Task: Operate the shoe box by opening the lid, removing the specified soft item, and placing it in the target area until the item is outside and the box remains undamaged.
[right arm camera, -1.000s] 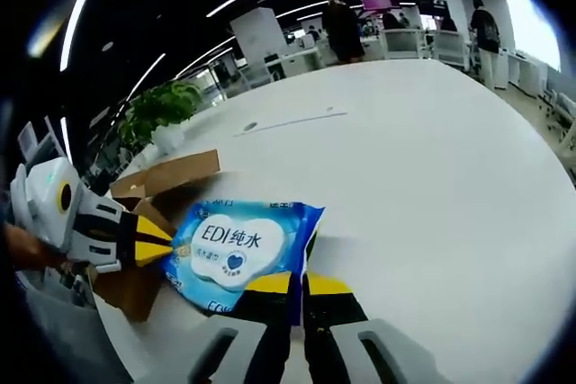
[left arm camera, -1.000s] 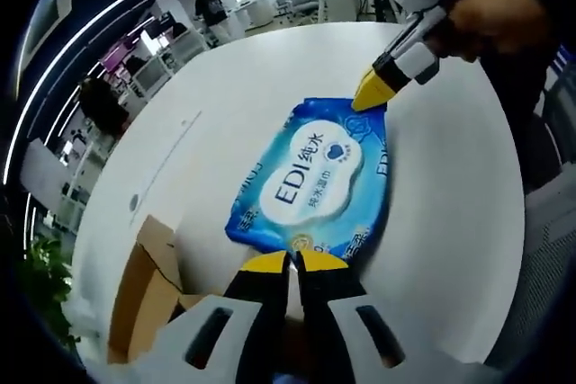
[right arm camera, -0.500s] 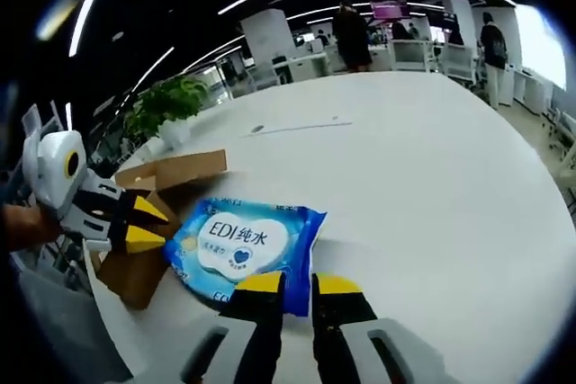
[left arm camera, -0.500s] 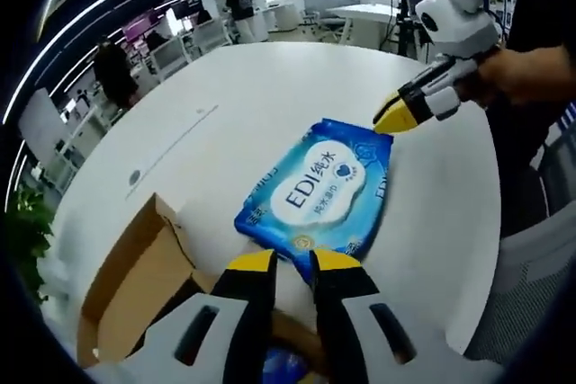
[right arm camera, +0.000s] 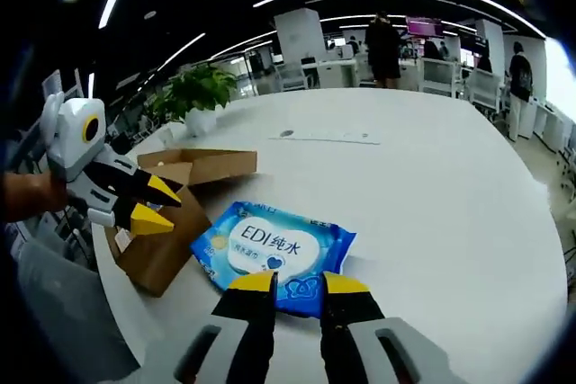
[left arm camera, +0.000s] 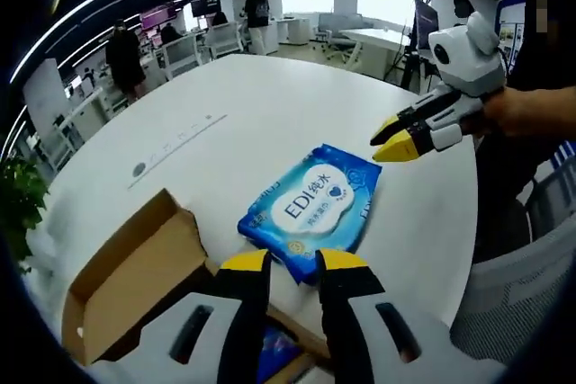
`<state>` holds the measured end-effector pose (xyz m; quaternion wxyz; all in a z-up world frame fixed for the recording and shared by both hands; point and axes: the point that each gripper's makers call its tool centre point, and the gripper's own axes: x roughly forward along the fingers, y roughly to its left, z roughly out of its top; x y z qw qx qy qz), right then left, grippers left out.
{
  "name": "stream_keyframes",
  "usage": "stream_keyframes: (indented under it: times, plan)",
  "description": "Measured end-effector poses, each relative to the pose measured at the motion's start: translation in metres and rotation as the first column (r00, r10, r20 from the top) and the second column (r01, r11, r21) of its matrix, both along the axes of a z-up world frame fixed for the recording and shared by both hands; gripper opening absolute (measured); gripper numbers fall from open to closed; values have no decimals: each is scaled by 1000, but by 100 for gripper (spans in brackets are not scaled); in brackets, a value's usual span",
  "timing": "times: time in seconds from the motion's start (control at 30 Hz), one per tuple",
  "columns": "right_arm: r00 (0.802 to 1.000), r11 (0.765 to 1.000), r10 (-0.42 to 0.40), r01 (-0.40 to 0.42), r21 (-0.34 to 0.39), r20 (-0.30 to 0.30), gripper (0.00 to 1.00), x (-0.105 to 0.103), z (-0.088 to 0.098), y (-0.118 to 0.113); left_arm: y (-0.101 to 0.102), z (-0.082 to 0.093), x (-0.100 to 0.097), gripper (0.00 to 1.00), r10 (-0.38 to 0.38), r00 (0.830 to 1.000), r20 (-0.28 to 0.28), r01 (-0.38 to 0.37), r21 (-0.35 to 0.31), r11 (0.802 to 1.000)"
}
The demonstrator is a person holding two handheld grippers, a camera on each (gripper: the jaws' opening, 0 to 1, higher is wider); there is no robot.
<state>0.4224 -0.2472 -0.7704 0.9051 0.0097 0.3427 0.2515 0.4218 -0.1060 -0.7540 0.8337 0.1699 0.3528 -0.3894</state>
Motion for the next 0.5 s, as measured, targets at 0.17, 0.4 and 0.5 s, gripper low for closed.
stream_keyframes:
  times: [0.17,0.4,0.5]
  plan:
    - [999,1000,28,-28,-5,17,16,-1,9,9,8,7,-3,21,1,1000,0,-1,-13,1000]
    - [997,998,66,-66,-3,34,16,-2,17,24,25,16,-6,22,8,1000,9,-7,-28,1000]
    - [996,996,84,-84,1,39,16,-4,21,33,34,18,-8,22,17,1000,9,-16,-33,999]
